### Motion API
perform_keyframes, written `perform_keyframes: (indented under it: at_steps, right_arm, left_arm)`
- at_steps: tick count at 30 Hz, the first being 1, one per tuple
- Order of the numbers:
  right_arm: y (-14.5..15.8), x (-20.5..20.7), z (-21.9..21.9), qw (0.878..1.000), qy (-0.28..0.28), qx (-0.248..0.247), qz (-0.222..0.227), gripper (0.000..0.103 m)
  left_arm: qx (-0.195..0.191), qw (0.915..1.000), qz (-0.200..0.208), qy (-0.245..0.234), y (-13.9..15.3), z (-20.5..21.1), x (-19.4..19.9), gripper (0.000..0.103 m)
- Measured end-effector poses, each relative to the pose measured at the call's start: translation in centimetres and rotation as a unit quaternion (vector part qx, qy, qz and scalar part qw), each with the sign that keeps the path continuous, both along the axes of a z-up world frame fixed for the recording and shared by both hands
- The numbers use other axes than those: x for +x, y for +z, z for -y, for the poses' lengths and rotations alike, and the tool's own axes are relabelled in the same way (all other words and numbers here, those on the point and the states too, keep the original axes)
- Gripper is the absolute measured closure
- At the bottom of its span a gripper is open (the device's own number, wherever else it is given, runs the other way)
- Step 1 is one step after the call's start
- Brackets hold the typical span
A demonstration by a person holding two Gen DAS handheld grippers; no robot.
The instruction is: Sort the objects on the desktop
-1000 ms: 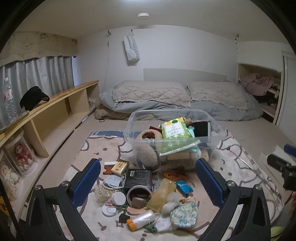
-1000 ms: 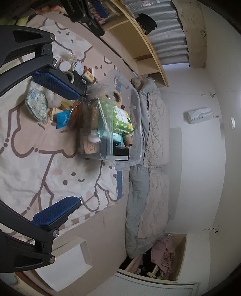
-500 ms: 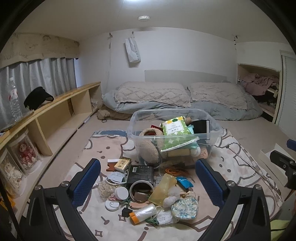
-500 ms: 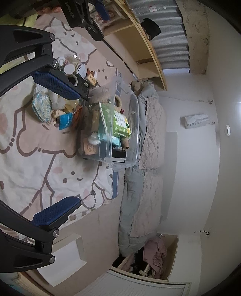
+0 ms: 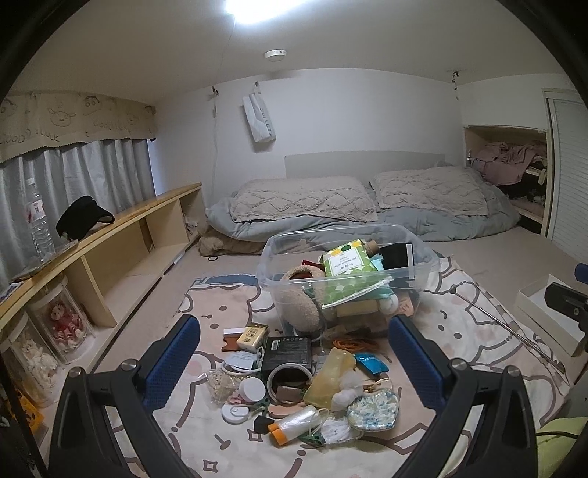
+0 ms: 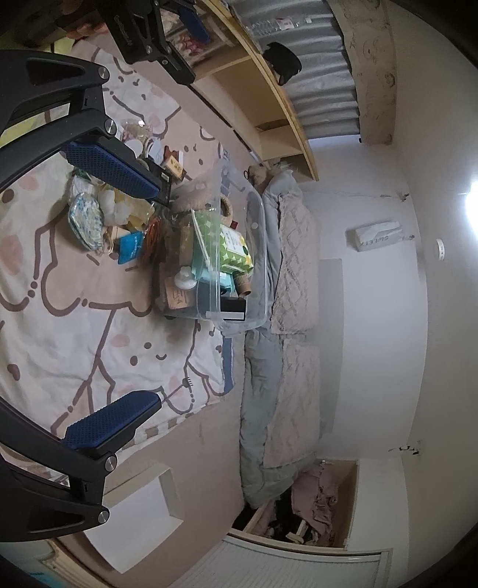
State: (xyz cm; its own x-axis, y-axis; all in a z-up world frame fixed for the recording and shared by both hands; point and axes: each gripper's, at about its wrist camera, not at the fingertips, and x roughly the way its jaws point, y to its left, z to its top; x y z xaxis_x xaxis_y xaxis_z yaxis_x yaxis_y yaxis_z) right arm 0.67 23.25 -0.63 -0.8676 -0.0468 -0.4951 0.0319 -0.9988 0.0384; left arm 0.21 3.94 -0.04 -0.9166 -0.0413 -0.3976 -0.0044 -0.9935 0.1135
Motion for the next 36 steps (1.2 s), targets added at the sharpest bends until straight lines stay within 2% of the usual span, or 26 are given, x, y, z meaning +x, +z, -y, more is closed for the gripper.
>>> perform_keyframes:
  at_steps: [10, 36]
  right_arm:
    - [0.3, 0.7, 1.4, 0.999, 0.015, 0.028, -0.011, 0.0]
    - [0.3, 0.5, 0.7, 1.0, 0.005, 0.014, 0.0, 0.0]
  left_arm:
    - [0.001, 1.0, -0.002, -0.007, 0.1, 0.2, 0.7, 0.0]
    - [0.004, 0.9999, 0.0, -0.016, 0.4, 0.5, 1.1, 0.0]
